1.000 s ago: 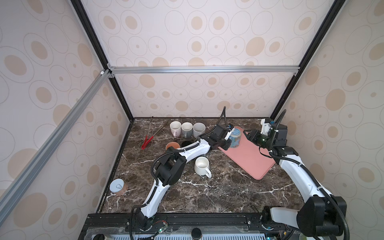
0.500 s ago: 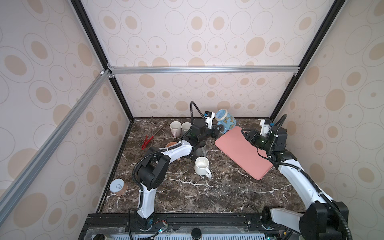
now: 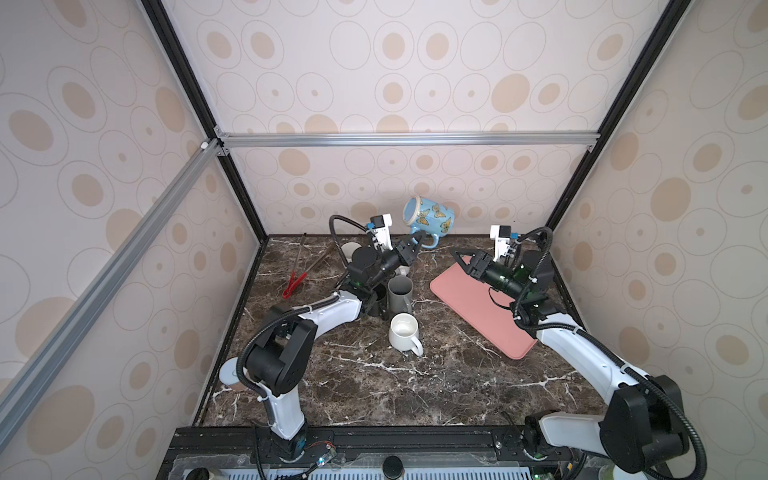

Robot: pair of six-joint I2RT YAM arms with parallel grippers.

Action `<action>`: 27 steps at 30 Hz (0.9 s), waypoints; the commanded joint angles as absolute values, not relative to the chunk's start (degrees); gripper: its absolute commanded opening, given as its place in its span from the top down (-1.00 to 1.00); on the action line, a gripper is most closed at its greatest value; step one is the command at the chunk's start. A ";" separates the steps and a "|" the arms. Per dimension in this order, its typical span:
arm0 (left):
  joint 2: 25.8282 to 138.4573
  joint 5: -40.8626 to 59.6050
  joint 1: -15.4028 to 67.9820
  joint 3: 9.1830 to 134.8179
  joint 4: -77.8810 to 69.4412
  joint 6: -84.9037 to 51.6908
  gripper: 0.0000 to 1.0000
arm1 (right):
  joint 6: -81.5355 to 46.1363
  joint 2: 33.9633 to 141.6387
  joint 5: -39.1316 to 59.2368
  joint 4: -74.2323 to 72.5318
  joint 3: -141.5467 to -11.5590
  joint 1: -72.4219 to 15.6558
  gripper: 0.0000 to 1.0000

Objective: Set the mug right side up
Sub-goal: 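Raise the blue mug high with the left gripper while the right reaches toward it, then grasp the blue mug's handle with the right gripper while the left holds it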

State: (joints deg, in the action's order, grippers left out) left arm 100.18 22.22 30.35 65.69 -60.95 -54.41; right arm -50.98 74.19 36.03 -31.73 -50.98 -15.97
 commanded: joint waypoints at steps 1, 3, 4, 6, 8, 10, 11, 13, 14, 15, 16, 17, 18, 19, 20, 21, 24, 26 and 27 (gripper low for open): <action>93.78 22.94 29.03 65.90 -81.29 -58.68 1.00 | -52.58 75.87 39.54 -41.95 -54.42 -19.22 0.02; 92.68 22.88 28.40 65.03 -84.36 -60.56 1.00 | -53.09 77.23 40.49 -43.94 -56.09 -20.98 0.01; 92.34 22.82 28.30 64.64 -86.20 -61.76 1.00 | -53.24 77.87 40.82 -44.51 -56.87 -21.68 0.01; 92.04 22.86 27.79 64.25 -90.44 -64.76 1.00 | -54.23 79.36 41.60 -46.71 -58.77 -23.42 0.01; 91.61 23.11 27.69 64.25 -92.71 -66.53 1.00 | -55.14 80.66 42.00 -49.00 -60.62 -24.92 0.00; 90.76 23.44 27.72 64.12 -93.16 -67.06 1.00 | -55.77 81.78 41.93 -51.22 -62.54 -26.53 0.00; 90.11 23.46 27.75 63.87 -93.17 -67.06 1.00 | -55.92 82.37 42.11 -52.12 -63.65 -27.30 0.00; 88.77 23.26 27.71 63.16 -93.00 -66.71 1.00 | -56.05 83.16 42.13 -52.82 -65.71 -28.44 -0.01; 88.24 23.25 27.76 62.87 -93.10 -66.62 1.00 | -56.15 83.45 42.06 -52.90 -66.76 -28.86 -0.02; 87.79 23.52 27.77 62.84 -93.13 -66.67 1.00 | -56.30 83.72 41.84 -53.22 -67.54 -29.17 -0.02; 87.40 23.69 27.69 62.84 -93.17 -66.80 1.00 | -56.47 84.05 41.54 -53.54 -68.19 -29.42 -0.03; 87.04 23.84 27.73 62.76 -93.32 -66.96 1.00 | -56.71 84.47 41.25 -53.97 -68.88 -29.61 -0.04; 86.71 23.91 27.69 62.69 -93.51 -67.14 1.00 | -57.20 84.88 41.21 -54.66 -69.61 -29.79 -0.05; 86.45 23.94 27.73 62.58 -93.60 -67.23 1.00 | -57.59 85.34 41.22 -55.07 -70.31 -29.92 -0.05; 86.10 23.99 27.74 62.49 -93.75 -67.32 1.00 | -58.15 85.94 41.20 -55.52 -71.08 -30.06 -0.05; 85.89 24.26 27.73 62.49 -93.69 -67.40 1.00 | -58.59 86.41 41.20 -56.08 -71.81 -30.25 -0.06; 85.43 24.53 27.69 62.16 -93.69 -67.54 1.00 | -59.45 87.78 41.21 -56.34 -73.44 -30.67 -0.07; 85.10 24.31 27.70 61.72 -93.90 -67.66 1.00 | -60.23 88.76 41.37 -56.73 -74.37 -30.93 -0.07; 85.08 24.26 27.70 61.45 -94.02 -67.83 1.00 | -60.73 89.24 41.42 -57.43 -74.68 -31.11 -0.07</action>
